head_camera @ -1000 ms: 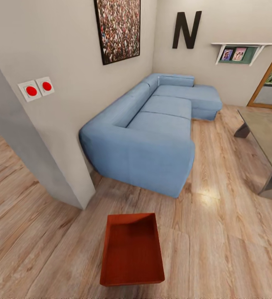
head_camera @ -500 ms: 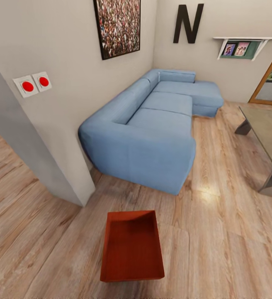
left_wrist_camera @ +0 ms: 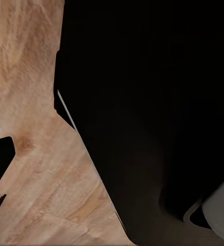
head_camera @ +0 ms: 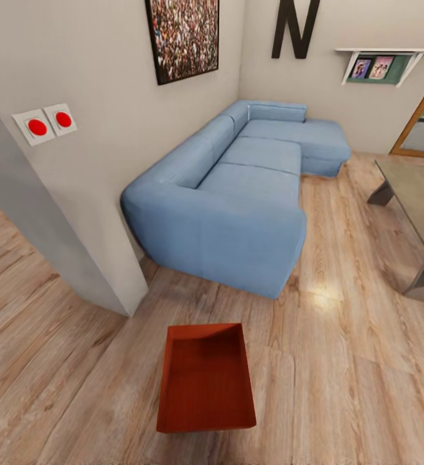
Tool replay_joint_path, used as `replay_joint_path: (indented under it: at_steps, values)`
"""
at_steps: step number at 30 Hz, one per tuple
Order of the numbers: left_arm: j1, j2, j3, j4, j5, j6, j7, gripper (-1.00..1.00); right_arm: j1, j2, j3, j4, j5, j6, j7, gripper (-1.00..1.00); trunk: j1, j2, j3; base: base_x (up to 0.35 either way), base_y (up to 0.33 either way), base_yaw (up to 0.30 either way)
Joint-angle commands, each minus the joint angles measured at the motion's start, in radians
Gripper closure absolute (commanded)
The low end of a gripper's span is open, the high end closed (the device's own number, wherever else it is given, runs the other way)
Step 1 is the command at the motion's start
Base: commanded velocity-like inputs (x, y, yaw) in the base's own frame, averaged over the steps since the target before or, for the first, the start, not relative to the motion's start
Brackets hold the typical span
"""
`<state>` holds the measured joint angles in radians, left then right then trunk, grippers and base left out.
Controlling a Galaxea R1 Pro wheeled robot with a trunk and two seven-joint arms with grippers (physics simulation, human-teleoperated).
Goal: Move the two storage containers from the living room to the garage. In the garage, place one container on the floor and stack the other container on top of it (either order is fine).
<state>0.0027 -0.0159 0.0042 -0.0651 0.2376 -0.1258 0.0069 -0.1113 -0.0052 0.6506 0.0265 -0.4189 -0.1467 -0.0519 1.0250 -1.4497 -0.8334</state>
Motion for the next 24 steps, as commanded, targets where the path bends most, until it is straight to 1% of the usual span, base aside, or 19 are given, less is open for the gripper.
replay_joint_path:
  at_steps: [1, 7, 13, 20, 24]
  values:
    - [0.000, -0.001, 0.000, -0.005, 0.005, -0.002, 0.001, -1.00, -0.001, 0.001, 0.009, 0.003, -0.008, -0.005, 0.000, -1.00, 0.000, 0.000, -0.002, 0.000, 0.000, 0.000]
    - [0.000, -0.001, -0.002, -0.014, 0.006, -0.002, 0.001, -1.00, -0.001, 0.001, 0.006, 0.003, -0.008, -0.006, 0.000, -1.00, 0.000, 0.000, -0.005, 0.000, 0.000, 0.000]
    - [0.000, 0.000, 0.001, -0.004, 0.010, -0.002, 0.001, -1.00, -0.001, 0.000, -0.001, 0.003, -0.013, -0.007, 0.000, -1.00, 0.000, 0.000, -0.006, 0.000, 0.000, 0.000]
    - [0.000, 0.004, 0.002, -0.002, 0.013, -0.001, 0.001, -1.00, -0.001, -0.001, 0.006, 0.003, -0.007, -0.005, 0.001, -1.00, 0.000, 0.000, -0.006, 0.000, 0.000, 0.000]
    - [0.000, 0.004, 0.003, -0.001, 0.014, -0.001, 0.002, -1.00, -0.001, -0.008, 0.008, 0.002, -0.005, -0.004, 0.008, -1.00, 0.000, 0.000, -0.006, 0.000, 0.000, 0.000]
